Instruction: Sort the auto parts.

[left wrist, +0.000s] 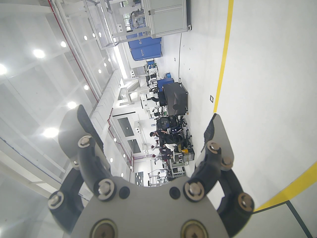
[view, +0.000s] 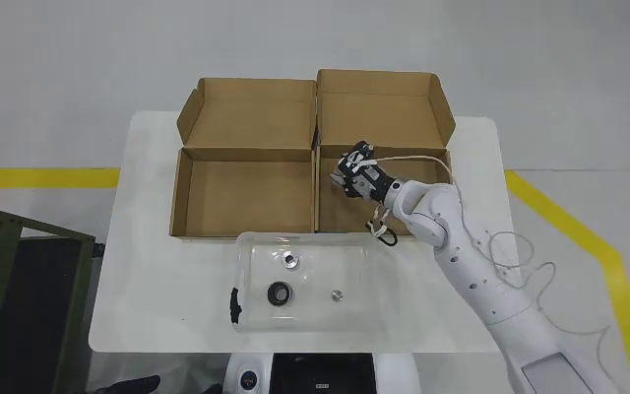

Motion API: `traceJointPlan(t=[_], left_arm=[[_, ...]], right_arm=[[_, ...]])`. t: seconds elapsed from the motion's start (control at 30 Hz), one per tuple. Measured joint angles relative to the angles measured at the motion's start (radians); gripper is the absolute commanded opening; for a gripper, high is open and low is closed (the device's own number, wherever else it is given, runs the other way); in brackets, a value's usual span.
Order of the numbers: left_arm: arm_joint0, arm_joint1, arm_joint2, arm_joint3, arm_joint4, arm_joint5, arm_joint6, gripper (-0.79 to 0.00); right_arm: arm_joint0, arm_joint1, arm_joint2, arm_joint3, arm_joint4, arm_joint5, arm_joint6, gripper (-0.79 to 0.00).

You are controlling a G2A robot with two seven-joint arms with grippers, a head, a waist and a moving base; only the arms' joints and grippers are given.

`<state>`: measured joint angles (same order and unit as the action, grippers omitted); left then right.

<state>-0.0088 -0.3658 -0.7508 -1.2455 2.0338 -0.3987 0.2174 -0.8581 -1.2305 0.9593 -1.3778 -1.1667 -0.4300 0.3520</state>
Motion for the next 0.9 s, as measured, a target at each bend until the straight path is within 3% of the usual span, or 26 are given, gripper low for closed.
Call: traceJointPlan(t=[0.07, 0.1, 0.13, 0.47, 0.9], left_arm=[[0.000, 0.000, 0.000, 0.000, 0.000, 0.000, 0.000, 0.000], [0.000, 0.000, 0.000, 0.000, 0.000, 0.000, 0.000, 0.000], [0.000, 0.000, 0.000, 0.000, 0.000, 0.000, 0.000, 0.000], [0.000, 0.000, 0.000, 0.000, 0.000, 0.000, 0.000, 0.000], [0.000, 0.000, 0.000, 0.000, 0.000, 0.000, 0.000, 0.000]], right_arm=[[0.006, -0.003, -0.007, 0.008, -0.003, 0.001, 0.000, -0.425], [0.009, -0.005, -0.011, 0.013, -0.005, 0.001, 0.000, -0.240], [0.011, -0.006, -0.013, 0.016, -0.006, 0.002, 0.000, -0.003], [-0.001, -0.005, 0.008, -0.017, -0.028, 0.005, -0.009, 0.000], [-0.170, 0.043, 0.149, -0.329, -0.061, -0.100, 0.067, 0.000]])
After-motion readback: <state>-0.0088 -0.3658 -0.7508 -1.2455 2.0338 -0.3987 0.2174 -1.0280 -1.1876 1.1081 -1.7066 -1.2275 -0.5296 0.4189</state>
